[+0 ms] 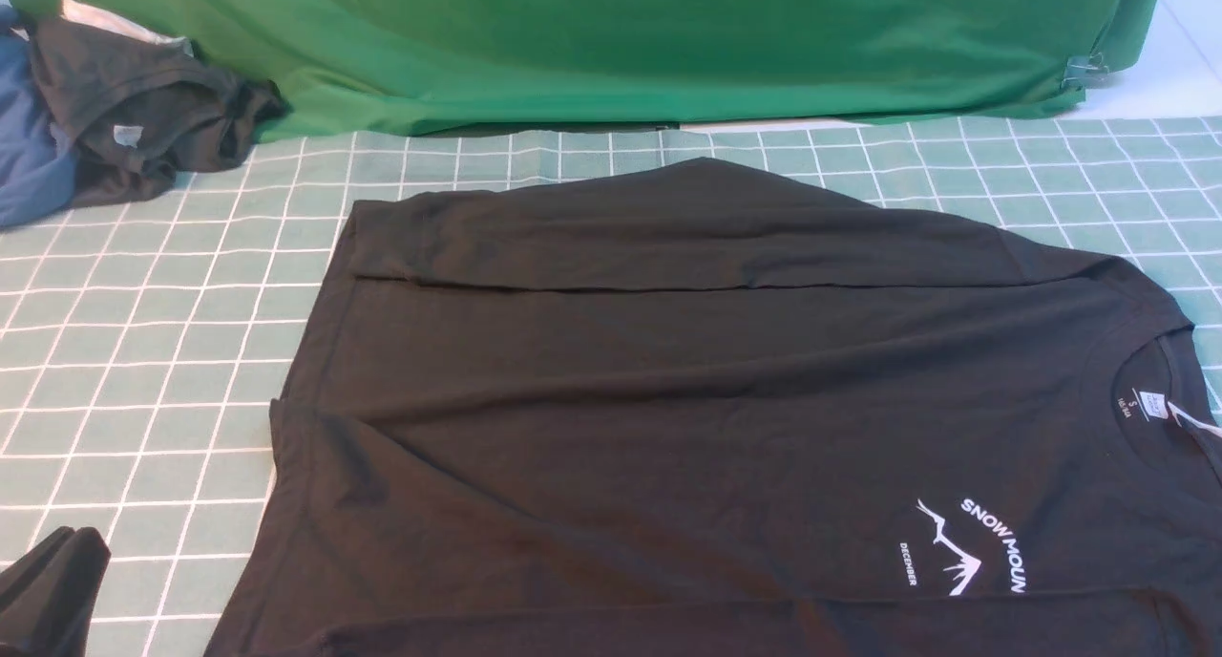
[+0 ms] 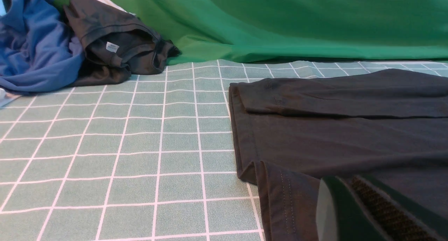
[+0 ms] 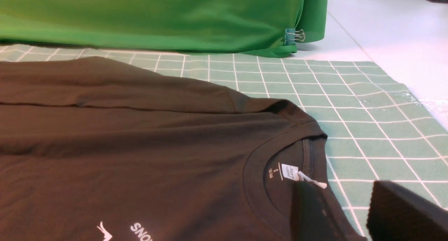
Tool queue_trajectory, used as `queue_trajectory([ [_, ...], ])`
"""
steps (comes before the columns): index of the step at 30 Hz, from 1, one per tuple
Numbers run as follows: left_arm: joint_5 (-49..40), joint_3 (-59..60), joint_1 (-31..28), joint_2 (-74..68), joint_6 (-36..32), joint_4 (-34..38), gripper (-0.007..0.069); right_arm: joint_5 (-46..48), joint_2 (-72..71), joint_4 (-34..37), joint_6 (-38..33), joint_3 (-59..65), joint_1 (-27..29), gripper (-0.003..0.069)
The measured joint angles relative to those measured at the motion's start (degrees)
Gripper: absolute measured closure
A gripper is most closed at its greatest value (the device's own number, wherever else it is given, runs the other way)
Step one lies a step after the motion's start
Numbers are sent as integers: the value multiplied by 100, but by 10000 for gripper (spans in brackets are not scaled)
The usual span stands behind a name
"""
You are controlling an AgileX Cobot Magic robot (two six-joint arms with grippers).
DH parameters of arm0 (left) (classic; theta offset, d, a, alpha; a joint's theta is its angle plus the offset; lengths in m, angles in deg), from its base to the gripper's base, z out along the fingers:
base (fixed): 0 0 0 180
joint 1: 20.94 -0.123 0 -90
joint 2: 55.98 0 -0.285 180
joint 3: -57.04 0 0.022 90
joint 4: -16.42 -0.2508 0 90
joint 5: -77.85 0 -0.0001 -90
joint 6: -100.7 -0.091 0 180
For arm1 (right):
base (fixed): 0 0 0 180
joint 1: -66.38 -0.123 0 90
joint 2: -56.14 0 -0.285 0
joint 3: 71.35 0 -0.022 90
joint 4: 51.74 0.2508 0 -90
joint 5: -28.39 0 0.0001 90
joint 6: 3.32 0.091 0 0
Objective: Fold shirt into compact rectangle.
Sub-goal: 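Grasp the left edge of the dark T-shirt lying flat on the table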
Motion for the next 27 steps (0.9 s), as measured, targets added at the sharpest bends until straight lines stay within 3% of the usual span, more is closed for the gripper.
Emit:
queue_trajectory([
  [27, 297, 0, 0, 0, 0, -50, 610, 1, 0, 0, 0, 0, 0, 417],
])
